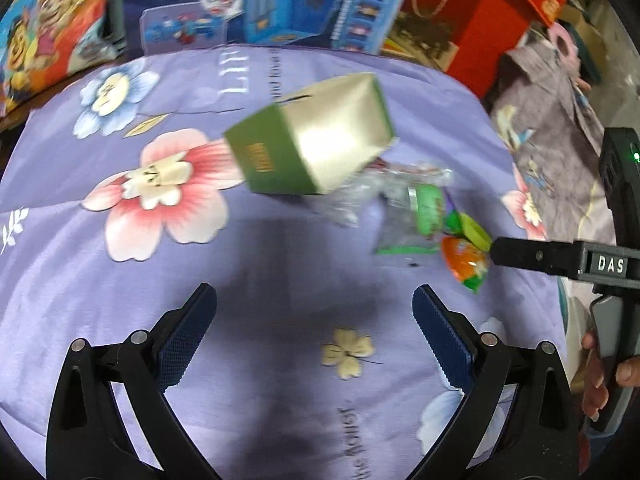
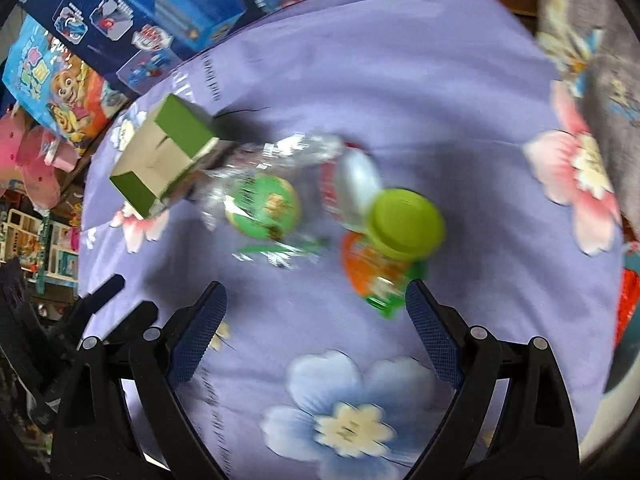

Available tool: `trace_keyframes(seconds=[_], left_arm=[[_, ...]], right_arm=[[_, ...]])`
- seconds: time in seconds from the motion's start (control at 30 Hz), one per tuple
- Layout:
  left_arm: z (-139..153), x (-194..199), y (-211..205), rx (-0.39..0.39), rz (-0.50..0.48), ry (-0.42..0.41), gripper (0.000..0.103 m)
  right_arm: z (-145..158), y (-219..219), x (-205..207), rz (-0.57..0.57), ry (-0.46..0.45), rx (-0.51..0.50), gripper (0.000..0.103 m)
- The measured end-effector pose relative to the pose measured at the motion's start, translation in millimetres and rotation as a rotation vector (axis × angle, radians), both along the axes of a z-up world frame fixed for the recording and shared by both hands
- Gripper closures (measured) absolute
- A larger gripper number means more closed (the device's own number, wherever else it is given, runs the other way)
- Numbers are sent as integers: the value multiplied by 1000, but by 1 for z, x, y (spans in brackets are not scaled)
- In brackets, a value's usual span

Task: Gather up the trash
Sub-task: 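Grasp the green box with the left tool while the right tool grasps the green mooncake packet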

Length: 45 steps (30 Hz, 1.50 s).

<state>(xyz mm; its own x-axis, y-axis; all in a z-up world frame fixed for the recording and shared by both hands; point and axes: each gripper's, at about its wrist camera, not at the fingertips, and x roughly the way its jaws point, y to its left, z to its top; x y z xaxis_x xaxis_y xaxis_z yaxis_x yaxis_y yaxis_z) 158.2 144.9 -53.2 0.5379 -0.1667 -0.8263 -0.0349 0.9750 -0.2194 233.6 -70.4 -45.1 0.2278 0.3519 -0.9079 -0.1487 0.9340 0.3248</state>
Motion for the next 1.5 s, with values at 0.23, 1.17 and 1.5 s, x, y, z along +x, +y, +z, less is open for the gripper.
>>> trace_keyframes(seconds=[0.23,1.17,1.5], left_arm=[[-4,10,27,-18,37,0,5],[9,46,26,-91,91,-62,5],[-15,77,17,-8,147,7,87]], right_arm=[[-6,34,27,24,-10,13,16],[-17,28,22,45,-9,15,49],[-10,12,11,33,-30,23,49]])
